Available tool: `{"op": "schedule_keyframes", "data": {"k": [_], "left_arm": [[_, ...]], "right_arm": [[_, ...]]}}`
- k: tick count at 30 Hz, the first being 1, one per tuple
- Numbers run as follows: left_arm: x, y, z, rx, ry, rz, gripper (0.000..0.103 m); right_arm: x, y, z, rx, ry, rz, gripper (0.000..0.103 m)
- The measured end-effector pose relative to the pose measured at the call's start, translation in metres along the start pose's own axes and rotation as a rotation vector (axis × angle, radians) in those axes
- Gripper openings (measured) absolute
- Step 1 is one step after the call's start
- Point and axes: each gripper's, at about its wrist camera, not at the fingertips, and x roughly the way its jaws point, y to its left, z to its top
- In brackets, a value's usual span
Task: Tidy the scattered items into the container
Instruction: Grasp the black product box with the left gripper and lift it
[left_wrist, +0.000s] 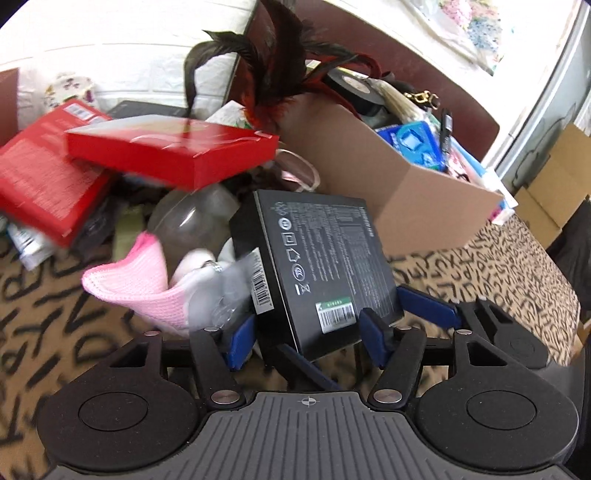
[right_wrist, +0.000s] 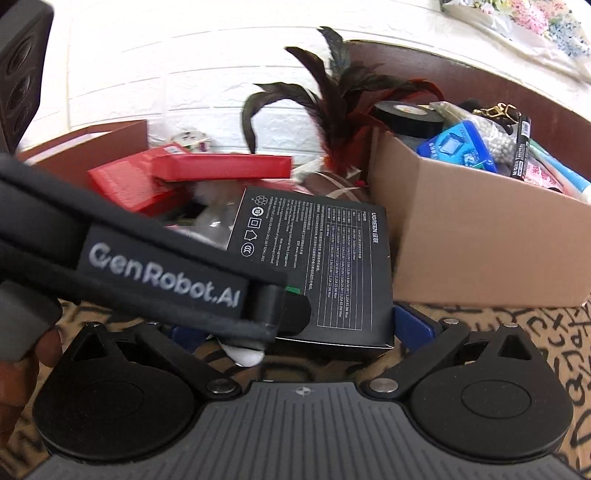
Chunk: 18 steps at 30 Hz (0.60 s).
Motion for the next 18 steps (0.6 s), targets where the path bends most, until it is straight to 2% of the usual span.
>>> {"op": "schedule_keyframes", "data": {"k": [2, 4, 9, 13, 14, 18], "left_arm": [[-0.016, 0.003, -0.016, -0.007, 0.008, 0.007, 0.075], [-0.035, 0.008, -0.034, -0.023, 0.012, 0.024, 0.078], [-0.081, 0.026, -0.073, -0.082, 0.027, 0.045, 0.072], [-0.109, 0.044, -0.096, -0.154, 0.022, 0.021, 0.075], [-0.114, 0.047, -0.1, -0.171, 0.021, 0.012, 0.083], [-0.124, 0.053, -0.108, -0.17, -0.009, 0.017, 0.083]], "right_arm": [[-0.012, 0.009, -0.003, -0.001, 0.01, 0.039, 0.103], [-0.024, 0.023, -0.009, -0.015, 0.028, 0.072, 0.103], [-0.058, 0.076, -0.028, -0.136, 0.044, 0.107, 0.103], [-0.084, 0.106, -0.036, -0.173, 0.052, 0.165, 0.103], [-0.088, 0.111, -0.036, -0.183, 0.053, 0.173, 0.103], [-0.091, 0.12, -0.036, -0.2, 0.07, 0.221, 0.103]]}}
